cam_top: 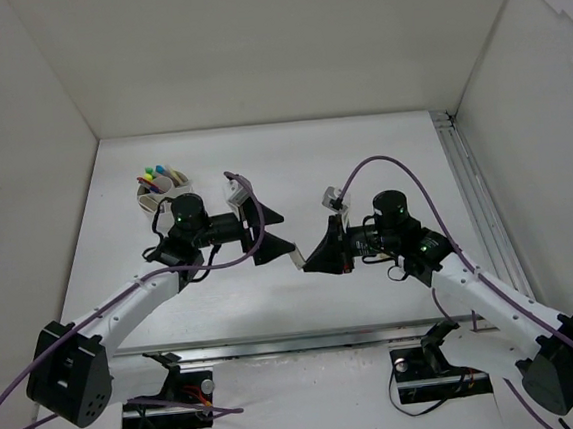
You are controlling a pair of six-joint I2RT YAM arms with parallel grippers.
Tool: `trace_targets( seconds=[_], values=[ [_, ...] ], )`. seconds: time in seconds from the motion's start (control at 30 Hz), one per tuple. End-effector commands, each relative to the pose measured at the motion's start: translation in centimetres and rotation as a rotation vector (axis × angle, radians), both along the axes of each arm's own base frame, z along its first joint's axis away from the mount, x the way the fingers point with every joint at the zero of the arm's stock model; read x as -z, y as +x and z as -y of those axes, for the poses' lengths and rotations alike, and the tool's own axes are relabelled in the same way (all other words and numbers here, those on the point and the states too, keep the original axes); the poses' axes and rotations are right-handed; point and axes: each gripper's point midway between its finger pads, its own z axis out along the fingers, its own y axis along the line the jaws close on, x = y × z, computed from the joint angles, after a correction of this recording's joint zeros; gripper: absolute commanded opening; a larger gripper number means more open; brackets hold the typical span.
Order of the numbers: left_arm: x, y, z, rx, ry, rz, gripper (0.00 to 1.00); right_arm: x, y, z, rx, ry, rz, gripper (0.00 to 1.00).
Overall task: Sort the stationery into containers
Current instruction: Pick up the stationery from the center of the board, then place the stationery in the storage box.
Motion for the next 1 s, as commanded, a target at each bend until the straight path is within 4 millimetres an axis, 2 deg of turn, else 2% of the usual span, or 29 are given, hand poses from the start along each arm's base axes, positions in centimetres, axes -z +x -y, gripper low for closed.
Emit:
trace_targets(
  seconds=[0.0,0.07,0.1,0.2,0.27,0.3,0.37,0.53,0.63,0.67,0.77,0.83,0.87,0.9,0.93,0.97],
  values=[
    [-5.5,-1.3,0.5,0.096,-0.162,0.192,0.96,-4.5,0.5,-1.5,-0.064,0.124,0.150,0.00],
    [-5.4,-1.7,0.4,0.113,-0.172,0.181,0.90,-4.5,0.9,-2.0,-0.049,0.124,0.145,0.00],
    [-5.6,-2.0,0.7,0.126,-0.179,0.185,0.80,-4.4,1.4,-2.1,-0.028,0.120,0.140,0.00],
    [-5.3,-2.2,0.8,0.149,-0.177,0.169,0.59,-4.9,1.9,-2.2,0.006,0.143,0.154,0.00],
    [-5.0,-2.5,0.8,0.161,-0.177,0.152,0.50,-5.4,2.2,-2.3,0.026,0.158,0.174,0.00],
    [-5.1,-2.6,0.8,0.168,-0.182,0.160,0.43,-5.7,2.5,-2.2,0.053,0.161,0.183,0.00],
    [-5.3,-2.6,0.8,0.165,-0.187,0.158,0.36,-6.4,2.9,-2.0,0.086,0.175,0.198,0.00],
    [-5.4,-2.7,0.7,0.163,-0.190,0.151,0.38,-6.7,3.4,-1.9,0.124,0.190,0.200,0.00],
    [-5.8,-2.8,0.7,0.165,-0.199,0.156,0.13,-6.5,3.6,-1.9,0.139,0.187,0.188,0.00],
    [-5.8,-2.8,0.7,0.162,-0.202,0.157,0.00,-6.4,3.6,-1.9,0.144,0.184,0.183,0.00],
    [-6.3,-2.6,0.6,0.139,-0.213,0.162,0.00,-6.0,4.2,-1.9,0.167,0.169,0.167,0.00],
    [-6.8,-1.8,0.5,0.081,-0.216,0.177,0.00,-5.5,4.5,-1.8,0.179,0.143,0.158,0.00],
    [-6.0,-1.3,0.5,0.051,-0.184,0.132,0.00,-5.2,4.7,-1.9,0.190,0.128,0.145,0.10],
    [-6.9,-0.4,0.3,-0.011,-0.184,0.147,0.00,-4.7,5.4,-1.6,0.226,0.099,0.130,0.19],
    [-6.7,0.8,-0.2,-0.069,-0.157,0.172,0.00,-4.4,5.7,-1.5,0.243,0.079,0.120,0.29],
    [-5.5,1.5,-0.4,-0.116,-0.106,0.115,0.00,-4.2,6.4,-1.4,0.279,0.056,0.117,0.41]
  ],
)
